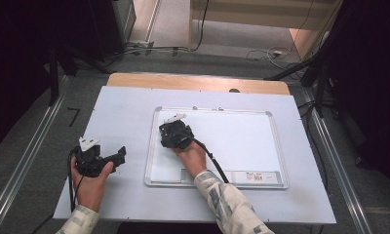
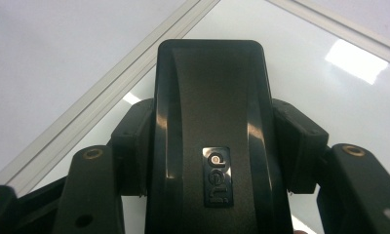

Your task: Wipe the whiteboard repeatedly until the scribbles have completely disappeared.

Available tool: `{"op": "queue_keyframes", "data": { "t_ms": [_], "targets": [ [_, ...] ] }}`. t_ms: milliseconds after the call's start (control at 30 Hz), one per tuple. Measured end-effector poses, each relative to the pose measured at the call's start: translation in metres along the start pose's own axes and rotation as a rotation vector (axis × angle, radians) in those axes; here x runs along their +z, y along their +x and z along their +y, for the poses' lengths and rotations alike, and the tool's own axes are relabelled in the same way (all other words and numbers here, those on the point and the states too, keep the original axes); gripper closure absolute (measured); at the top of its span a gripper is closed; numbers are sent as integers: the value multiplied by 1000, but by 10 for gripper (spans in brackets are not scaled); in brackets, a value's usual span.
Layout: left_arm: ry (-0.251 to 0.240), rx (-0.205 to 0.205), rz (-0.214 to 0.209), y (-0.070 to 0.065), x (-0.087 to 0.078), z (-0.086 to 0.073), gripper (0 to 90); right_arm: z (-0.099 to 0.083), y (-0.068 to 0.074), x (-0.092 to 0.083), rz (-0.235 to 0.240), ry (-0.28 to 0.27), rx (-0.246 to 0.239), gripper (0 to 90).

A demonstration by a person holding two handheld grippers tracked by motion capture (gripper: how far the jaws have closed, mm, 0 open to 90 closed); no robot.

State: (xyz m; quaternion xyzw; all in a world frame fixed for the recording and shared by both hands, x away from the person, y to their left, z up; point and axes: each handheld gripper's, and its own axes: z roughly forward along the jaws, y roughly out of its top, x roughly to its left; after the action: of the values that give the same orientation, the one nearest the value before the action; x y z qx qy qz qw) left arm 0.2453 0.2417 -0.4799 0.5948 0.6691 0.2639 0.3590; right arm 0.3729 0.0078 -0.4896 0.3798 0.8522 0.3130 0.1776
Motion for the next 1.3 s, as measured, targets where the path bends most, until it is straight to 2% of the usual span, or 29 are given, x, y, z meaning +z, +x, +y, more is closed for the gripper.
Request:
{"op": "queue_keyframes", "data": {
  "t_ms": [67,200,433,667,800,867,1033,1100,1300],
  "targets": [
    [-3,-3,-1,1,-1,0,47,-4,-1,-4,5,4,-2,378],
    [-4,-13,3,3,-1,-1,47,-8,-11,-7,0,6,2,378],
    [-2,-9,3,3,-2,-1,47,1,-39,2,-56,3,89,378],
    [5,-3,0,0,1,-1,47,14,-50,14,-93,6,128,378],
    [3,-2,-5,-1,2,0,47,18,-47,18,-103,7,141,379],
    [4,-3,-9,-1,4,1,47,18,-42,18,-92,6,133,379],
    [2,-1,-10,-3,5,1,47,16,-20,14,-55,11,79,378],
    [4,1,-12,-3,4,1,47,13,-16,11,-48,10,61,379],
    [3,-3,-8,-1,3,0,46,2,-7,0,-36,10,57,381]
  ]
}}
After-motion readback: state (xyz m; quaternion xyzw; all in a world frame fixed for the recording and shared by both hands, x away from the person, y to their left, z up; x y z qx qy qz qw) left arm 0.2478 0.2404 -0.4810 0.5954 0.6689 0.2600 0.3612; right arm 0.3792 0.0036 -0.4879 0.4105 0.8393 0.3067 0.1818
